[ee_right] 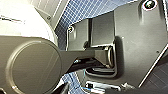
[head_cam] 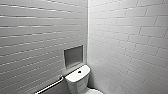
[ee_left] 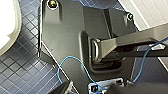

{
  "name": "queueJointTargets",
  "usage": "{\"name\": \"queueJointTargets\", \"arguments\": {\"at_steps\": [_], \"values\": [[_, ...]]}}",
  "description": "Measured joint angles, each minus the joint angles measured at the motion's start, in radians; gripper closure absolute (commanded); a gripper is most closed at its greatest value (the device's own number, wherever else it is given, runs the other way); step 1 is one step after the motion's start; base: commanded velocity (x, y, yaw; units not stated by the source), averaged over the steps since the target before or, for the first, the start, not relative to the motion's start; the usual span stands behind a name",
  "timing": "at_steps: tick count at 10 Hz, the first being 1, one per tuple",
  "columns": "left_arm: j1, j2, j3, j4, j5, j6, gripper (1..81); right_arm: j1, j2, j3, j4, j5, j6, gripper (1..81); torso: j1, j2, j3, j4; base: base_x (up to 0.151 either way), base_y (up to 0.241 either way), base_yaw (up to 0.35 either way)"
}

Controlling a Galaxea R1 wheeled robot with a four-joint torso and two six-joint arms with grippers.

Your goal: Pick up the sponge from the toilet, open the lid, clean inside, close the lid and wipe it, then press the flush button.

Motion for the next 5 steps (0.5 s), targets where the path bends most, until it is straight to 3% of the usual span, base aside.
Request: {"name": "queueJointTargets", "arguments": {"at_steps": [2, 5], "values": [[0.012, 0.003, 0.000, 0.027, -0.004, 0.001, 1.0, 0.017, -0.066, 0.076, 0.000, 0.000, 0.000, 1.0, 0.027, -0.044, -0.030, 0.000, 0.000, 0.000, 0.000], [0.018, 0.024, -0.016, 0.033, -0.007, 0.001, 1.0, 0.095, -0.144, 0.163, 0.003, 0.000, 0.005, 1.0, 0.095, -0.151, -0.130, 0.000, 0.000, 0.000, 0.000]]}}
